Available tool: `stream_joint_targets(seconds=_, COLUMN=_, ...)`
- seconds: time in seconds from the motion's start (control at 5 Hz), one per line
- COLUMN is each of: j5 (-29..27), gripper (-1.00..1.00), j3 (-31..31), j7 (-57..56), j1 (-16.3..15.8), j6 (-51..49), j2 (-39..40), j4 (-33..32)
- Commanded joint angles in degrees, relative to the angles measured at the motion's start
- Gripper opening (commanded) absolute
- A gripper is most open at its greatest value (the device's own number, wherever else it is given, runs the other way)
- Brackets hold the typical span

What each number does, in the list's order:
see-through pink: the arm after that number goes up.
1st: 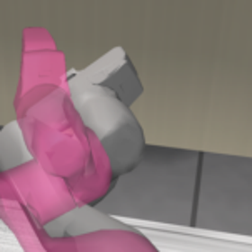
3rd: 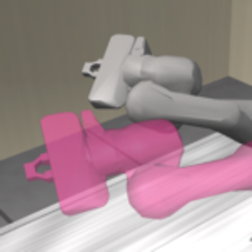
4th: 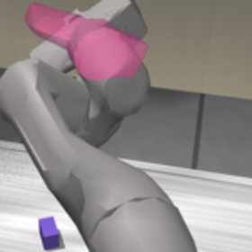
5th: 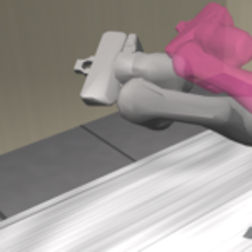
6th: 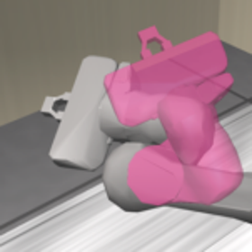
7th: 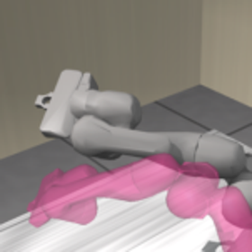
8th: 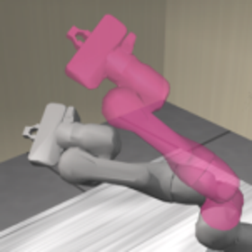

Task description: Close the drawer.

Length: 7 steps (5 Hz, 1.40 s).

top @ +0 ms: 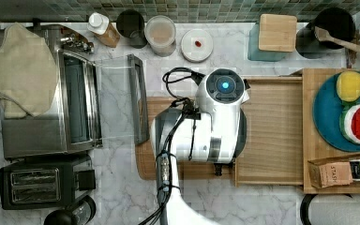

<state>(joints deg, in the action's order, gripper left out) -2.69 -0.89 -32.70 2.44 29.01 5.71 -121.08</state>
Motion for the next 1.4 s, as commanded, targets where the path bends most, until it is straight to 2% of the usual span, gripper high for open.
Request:
stream_joint_targets(seconds=0.2, j5=-3.8, gripper=-1.00, j3=1.3, j7=-8.0, j1=-0.4, j6=11.0, j2=-2.5, j4=-9.1)
stream_joint_targets(seconds=0.6, j5=-4.1, gripper=-1.00, j3=1.5, j7=-8.1, j1=-0.6, j6=19.6, j2=-1.3, j4=-13.7)
stream_joint_targets(seconds=0.8, j5=-2.0, gripper=-1.00, j3=1.2, j7=-7.2, j1=-0.7, j6=20.5, j2=0.4, j4=-13.4)
stream_joint_targets(seconds=1.0, j5=3.0, gripper=-1.00, j3=0.5, j7=-4.1, j1=-0.5, j6=19.1, j2=1.5, j4=-12.3)
stream_joint_targets(seconds=1.2, j5=8.3, gripper=-1.00, j3=-1.1, j7=-2.6, j1=-0.1, j6=23.0, j2=1.6, j4=-13.6)
stream_joint_targets(seconds=1.4, j5=6.8, gripper=-1.00, j3=-1.2, j7=-8.8, j1=2.6, j6=26.1, j2=3.9, j4=-12.9)
